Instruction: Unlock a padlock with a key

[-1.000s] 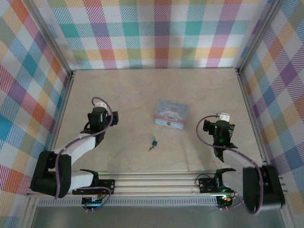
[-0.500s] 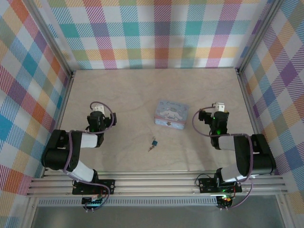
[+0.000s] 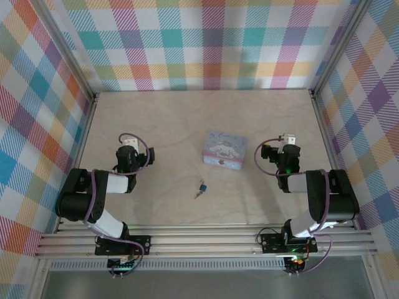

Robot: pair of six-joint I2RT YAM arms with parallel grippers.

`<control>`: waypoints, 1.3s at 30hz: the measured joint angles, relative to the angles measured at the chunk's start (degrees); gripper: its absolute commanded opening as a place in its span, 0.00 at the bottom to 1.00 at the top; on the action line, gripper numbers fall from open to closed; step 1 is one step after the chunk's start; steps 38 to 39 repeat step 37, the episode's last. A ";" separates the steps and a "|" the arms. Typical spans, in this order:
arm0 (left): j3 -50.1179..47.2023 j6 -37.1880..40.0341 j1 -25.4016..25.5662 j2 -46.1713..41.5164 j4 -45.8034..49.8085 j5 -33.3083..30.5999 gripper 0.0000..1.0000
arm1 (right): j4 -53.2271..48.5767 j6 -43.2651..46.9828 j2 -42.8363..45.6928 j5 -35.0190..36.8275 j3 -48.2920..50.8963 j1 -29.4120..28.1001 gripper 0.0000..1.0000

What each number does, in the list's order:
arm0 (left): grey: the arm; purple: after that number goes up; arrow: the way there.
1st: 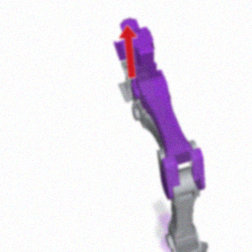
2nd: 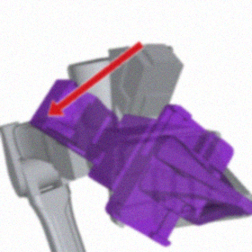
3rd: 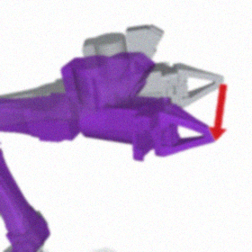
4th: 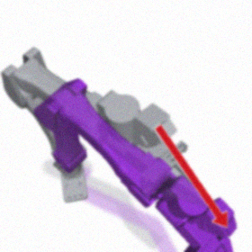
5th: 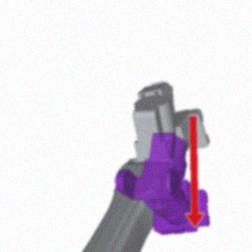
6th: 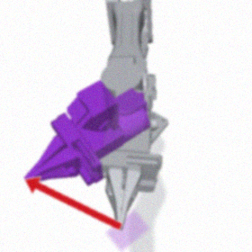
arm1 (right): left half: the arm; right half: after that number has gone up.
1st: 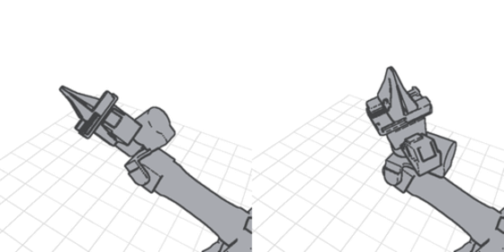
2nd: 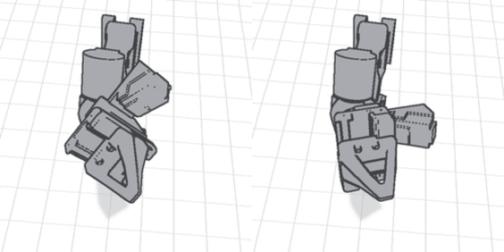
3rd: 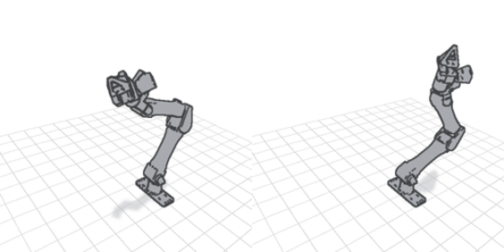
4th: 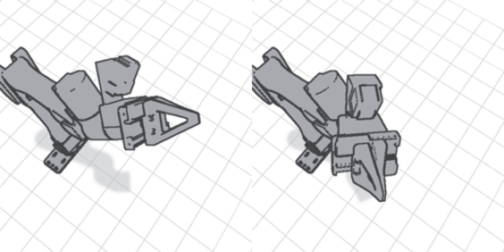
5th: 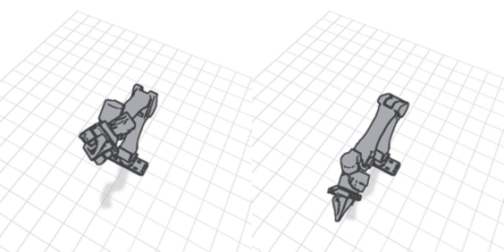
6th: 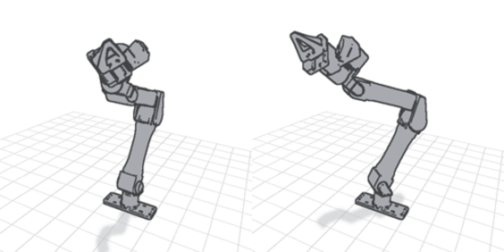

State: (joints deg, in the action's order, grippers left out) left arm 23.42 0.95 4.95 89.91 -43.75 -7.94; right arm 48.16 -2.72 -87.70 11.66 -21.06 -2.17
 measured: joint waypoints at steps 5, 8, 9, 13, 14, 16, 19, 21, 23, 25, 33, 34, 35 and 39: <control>0.00 0.00 0.00 0.00 0.00 0.00 1.00 | 0.26 0.00 -0.02 -0.04 -0.02 0.02 1.00; 0.00 0.00 0.00 0.00 0.00 0.00 1.00 | 0.26 0.00 -0.02 -0.04 -0.02 0.02 1.00; 0.00 0.00 0.00 0.00 0.00 0.00 1.00 | 0.26 0.00 -0.02 -0.04 -0.02 0.02 1.00; 0.00 0.00 0.00 0.00 0.00 0.00 1.00 | 0.26 0.00 -0.02 -0.04 -0.02 0.02 1.00; 0.00 0.00 0.00 0.00 0.00 0.00 1.00 | 0.26 0.00 -0.02 -0.04 -0.02 0.02 1.00; 0.00 0.00 0.00 0.00 0.00 0.00 1.00 | 0.26 0.00 -0.02 -0.04 -0.02 0.02 1.00; 0.00 0.00 0.00 0.00 0.00 0.00 1.00 | 0.26 0.00 -0.02 -0.04 -0.02 0.02 1.00; 0.00 0.00 0.00 0.00 0.00 0.00 1.00 | 0.26 0.00 -0.02 -0.04 -0.02 0.02 1.00; 0.00 0.00 0.00 0.00 0.00 0.00 1.00 | 0.26 0.00 -0.02 -0.04 -0.02 0.02 1.00; 0.00 0.00 0.00 0.00 0.02 0.00 1.00 | 0.26 0.00 -0.02 -0.04 -0.02 0.02 1.00; 0.00 0.00 0.00 0.00 0.00 0.00 1.00 | 0.26 0.02 -0.02 -0.55 -0.04 0.02 1.00; 0.00 0.00 0.00 0.00 0.00 0.00 1.00 | 0.26 0.02 -0.02 -0.72 -0.04 0.02 1.00; 0.00 0.00 0.00 0.00 0.00 0.00 1.00 | 0.26 0.02 -0.02 -0.87 -0.04 0.02 1.00; 0.00 0.00 0.00 0.00 0.00 0.00 1.00 | 0.26 0.02 -0.02 -0.98 -0.04 0.02 1.00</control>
